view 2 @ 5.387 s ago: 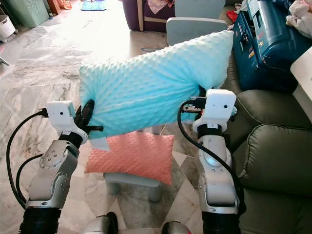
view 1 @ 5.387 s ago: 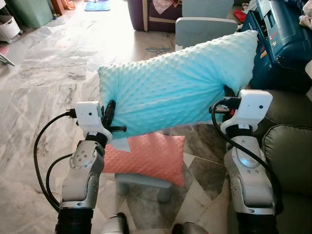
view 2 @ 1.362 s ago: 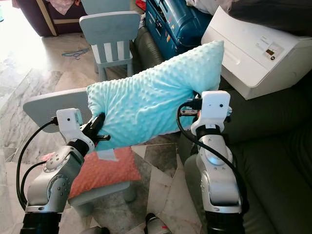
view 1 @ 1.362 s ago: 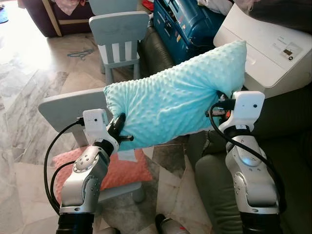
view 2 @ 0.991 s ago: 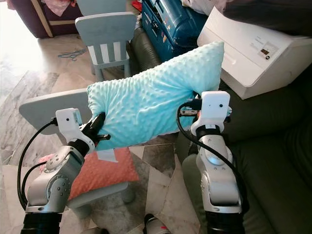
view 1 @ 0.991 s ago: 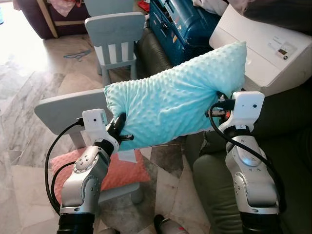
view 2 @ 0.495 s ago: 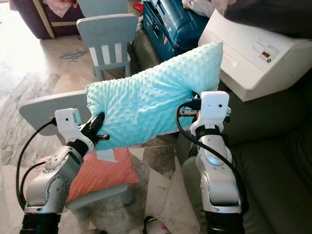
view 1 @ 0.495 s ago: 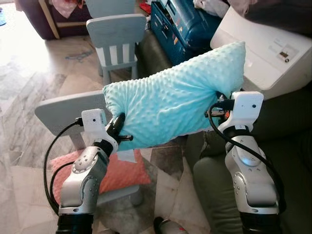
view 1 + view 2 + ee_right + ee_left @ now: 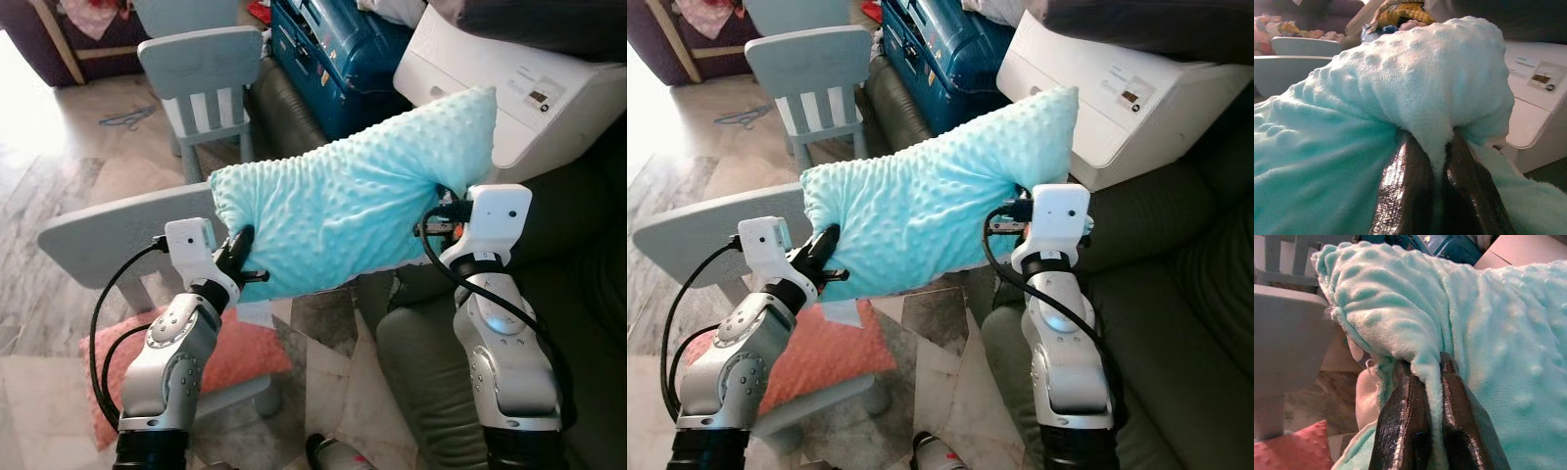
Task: Move the pillow to the sofa
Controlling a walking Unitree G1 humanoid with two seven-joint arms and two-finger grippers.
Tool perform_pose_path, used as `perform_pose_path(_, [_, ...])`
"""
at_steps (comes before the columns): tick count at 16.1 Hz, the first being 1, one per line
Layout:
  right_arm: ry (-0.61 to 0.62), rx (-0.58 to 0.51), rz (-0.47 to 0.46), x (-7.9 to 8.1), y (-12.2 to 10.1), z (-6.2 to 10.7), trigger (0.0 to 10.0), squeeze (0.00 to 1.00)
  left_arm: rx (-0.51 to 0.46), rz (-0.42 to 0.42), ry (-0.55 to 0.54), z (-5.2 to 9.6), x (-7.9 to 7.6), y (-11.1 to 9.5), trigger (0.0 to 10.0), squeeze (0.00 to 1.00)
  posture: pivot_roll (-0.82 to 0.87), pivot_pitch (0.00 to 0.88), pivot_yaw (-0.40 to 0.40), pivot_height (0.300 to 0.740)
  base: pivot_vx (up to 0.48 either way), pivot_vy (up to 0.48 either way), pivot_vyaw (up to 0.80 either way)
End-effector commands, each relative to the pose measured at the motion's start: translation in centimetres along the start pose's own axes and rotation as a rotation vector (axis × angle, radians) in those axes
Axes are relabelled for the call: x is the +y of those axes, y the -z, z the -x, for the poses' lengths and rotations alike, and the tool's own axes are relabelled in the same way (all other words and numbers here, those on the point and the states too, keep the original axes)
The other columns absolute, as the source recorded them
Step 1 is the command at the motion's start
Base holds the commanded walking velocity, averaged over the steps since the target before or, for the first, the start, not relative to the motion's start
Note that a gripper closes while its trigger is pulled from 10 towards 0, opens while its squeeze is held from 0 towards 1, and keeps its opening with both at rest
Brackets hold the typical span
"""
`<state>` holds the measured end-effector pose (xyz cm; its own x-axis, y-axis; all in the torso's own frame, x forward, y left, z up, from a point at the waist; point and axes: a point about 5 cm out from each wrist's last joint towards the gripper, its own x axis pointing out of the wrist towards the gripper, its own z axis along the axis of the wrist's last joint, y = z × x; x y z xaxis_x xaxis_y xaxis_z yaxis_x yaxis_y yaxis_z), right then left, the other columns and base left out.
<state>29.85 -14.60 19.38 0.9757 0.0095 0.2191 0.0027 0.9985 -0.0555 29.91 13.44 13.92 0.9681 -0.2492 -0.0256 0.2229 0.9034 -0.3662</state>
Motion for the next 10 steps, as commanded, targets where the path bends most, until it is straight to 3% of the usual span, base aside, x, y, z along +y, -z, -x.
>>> perform_pose_path(1, [0.004, -0.025, 0.003, -0.14, -0.58, 0.08, 10.0, 0.00, -0.003, -0.002, 0.019, 0.12, -0.41, -0.12, 10.0, 0.00, -0.13, 0.199, -0.055, 0.740, 0.000, 0.000, -0.79])
perform_pose_path(10, [0.002, -0.028, 0.000, -0.04, -0.58, 0.00, 10.0, 0.00, 0.004, -0.003, 0.014, 0.00, -0.36, -0.12, 10.0, 0.00, -0.13, 0.193, -0.052, 0.740, 0.000, 0.000, -0.79])
